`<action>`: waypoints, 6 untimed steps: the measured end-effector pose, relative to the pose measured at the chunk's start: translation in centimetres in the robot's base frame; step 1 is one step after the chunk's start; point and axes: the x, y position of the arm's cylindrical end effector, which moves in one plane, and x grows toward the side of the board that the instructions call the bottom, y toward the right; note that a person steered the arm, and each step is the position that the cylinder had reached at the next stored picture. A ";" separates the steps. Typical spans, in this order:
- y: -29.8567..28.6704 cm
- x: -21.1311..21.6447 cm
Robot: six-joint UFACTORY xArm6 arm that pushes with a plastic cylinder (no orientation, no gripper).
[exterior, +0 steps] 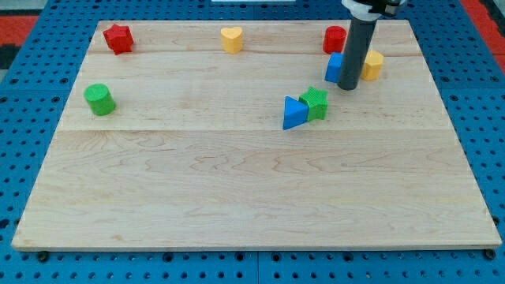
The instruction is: Push the yellow hexagon into blue cube
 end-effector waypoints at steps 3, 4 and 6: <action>2.2 1.7; 5.6 1.2; 10.2 -5.0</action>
